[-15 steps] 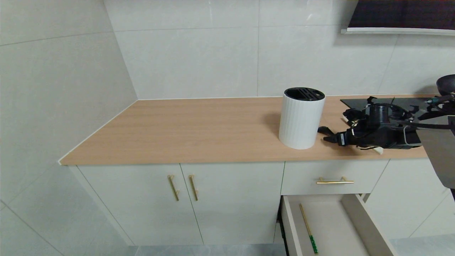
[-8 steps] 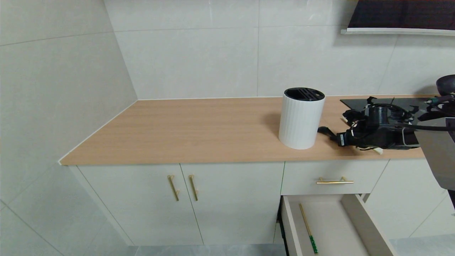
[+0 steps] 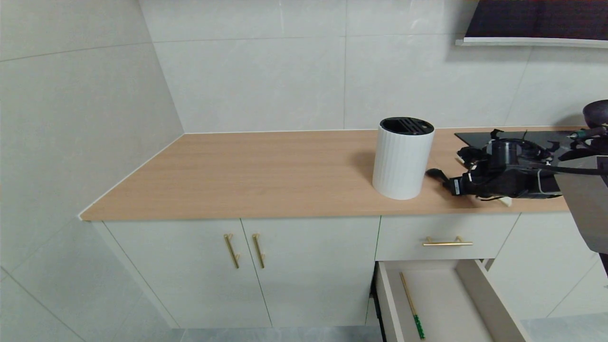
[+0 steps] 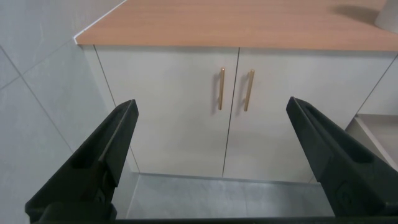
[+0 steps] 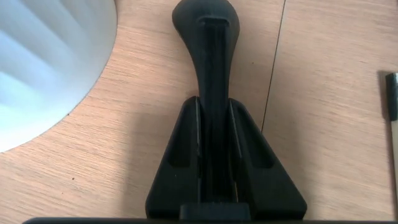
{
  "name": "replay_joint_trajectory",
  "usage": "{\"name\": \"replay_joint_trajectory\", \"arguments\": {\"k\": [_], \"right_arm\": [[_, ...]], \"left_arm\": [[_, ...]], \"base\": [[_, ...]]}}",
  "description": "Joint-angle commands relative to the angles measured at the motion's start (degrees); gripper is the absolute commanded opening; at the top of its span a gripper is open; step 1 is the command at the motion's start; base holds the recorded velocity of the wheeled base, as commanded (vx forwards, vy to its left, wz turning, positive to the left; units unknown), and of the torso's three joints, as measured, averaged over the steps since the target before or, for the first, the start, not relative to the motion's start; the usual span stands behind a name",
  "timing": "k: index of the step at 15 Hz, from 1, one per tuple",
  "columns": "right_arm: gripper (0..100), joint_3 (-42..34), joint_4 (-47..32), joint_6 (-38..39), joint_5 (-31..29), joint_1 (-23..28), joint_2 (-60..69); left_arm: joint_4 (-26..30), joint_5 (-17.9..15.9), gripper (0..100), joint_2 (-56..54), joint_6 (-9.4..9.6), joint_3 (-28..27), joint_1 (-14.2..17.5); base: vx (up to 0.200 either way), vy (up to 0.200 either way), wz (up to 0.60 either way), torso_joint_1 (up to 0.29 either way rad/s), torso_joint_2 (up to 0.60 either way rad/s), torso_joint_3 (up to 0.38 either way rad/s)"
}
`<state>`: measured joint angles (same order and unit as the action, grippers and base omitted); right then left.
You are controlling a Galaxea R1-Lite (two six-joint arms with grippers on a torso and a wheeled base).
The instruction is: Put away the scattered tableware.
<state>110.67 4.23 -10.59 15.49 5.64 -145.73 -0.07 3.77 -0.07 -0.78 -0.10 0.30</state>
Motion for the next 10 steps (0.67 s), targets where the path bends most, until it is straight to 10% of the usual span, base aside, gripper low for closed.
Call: {"name": "replay_joint_trajectory", "arguments": {"k": [1,10], "right_arm": [[0,-6.25,-0.89,1.72,-2.75,0.16,6.42],[0,-49.93,-0.63,15.16,-5.04,-0.11,41.14]], "left_arm": [[-0.01,0.01,100,0.07,-0.01,0.01,0.05],[-0.01,0.01,100,0.07,-0.01,0.01,0.05]], "base": [[0.000,0.000,0.00,0.000,0.00,0.000],[0.000,0.000,0.00,0.000,0.00,0.000]]}}
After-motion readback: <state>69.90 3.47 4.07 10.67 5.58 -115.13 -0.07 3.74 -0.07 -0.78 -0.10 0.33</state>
